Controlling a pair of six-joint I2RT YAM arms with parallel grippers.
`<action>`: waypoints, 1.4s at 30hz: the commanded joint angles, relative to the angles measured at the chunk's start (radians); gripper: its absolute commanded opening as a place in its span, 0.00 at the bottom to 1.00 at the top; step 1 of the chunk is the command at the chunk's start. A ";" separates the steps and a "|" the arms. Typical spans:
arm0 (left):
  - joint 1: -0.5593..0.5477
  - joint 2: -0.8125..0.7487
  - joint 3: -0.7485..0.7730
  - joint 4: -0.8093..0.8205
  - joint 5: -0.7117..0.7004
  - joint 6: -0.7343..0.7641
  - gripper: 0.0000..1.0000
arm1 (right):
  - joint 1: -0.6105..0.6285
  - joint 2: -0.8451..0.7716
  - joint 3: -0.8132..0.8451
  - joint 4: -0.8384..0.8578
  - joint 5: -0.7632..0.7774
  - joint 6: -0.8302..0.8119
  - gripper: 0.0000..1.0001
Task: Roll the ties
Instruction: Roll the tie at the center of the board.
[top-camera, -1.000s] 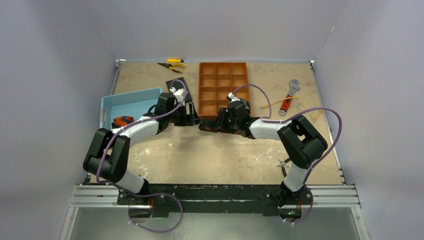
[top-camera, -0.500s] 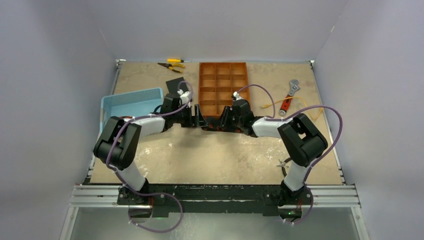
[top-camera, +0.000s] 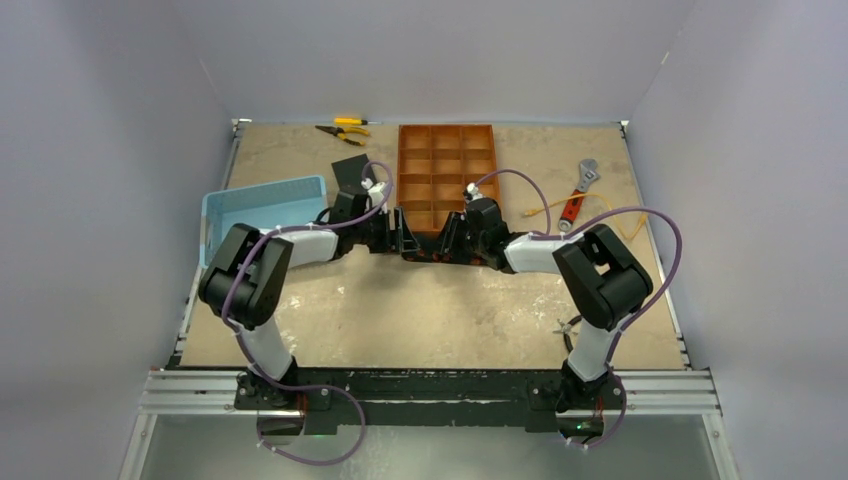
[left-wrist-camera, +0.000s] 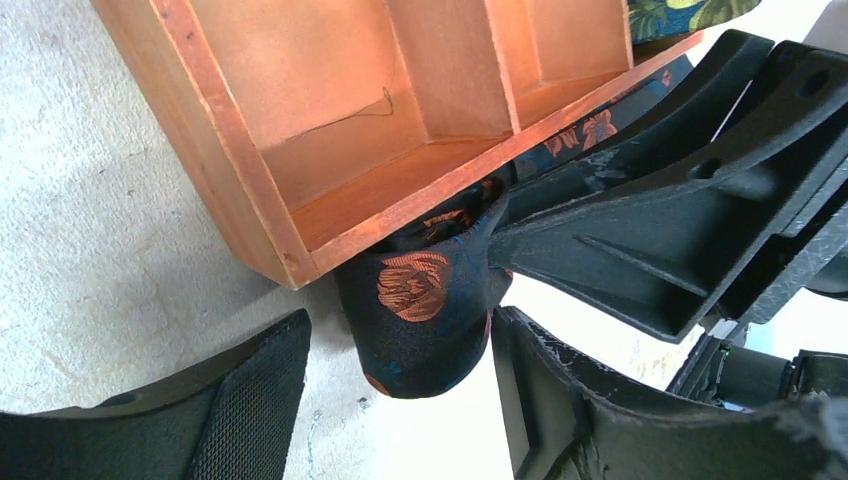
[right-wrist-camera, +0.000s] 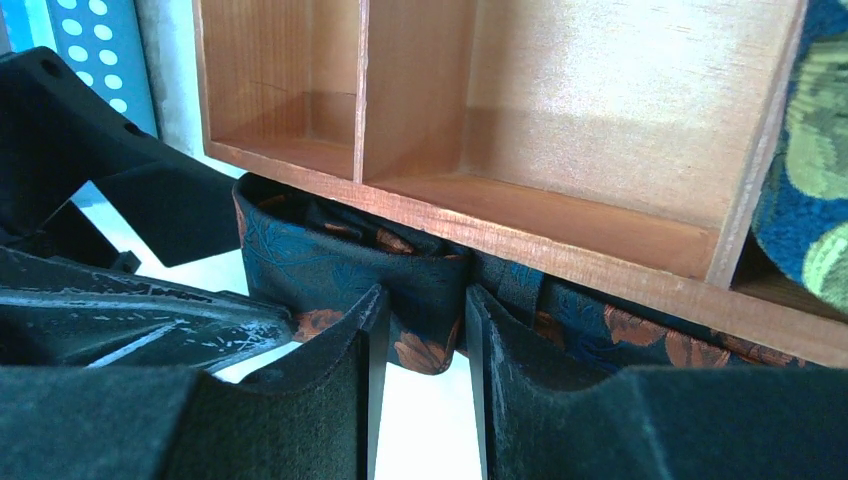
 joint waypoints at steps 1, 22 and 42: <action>0.000 0.017 0.009 0.057 0.019 -0.047 0.64 | -0.007 0.021 -0.009 0.008 -0.005 0.000 0.36; -0.022 -0.069 0.060 -0.265 -0.213 0.017 0.00 | -0.005 -0.130 -0.087 0.007 0.055 -0.024 0.44; -0.226 0.010 0.412 -1.001 -1.011 -0.013 0.00 | -0.005 -0.571 -0.327 -0.109 0.126 -0.079 0.45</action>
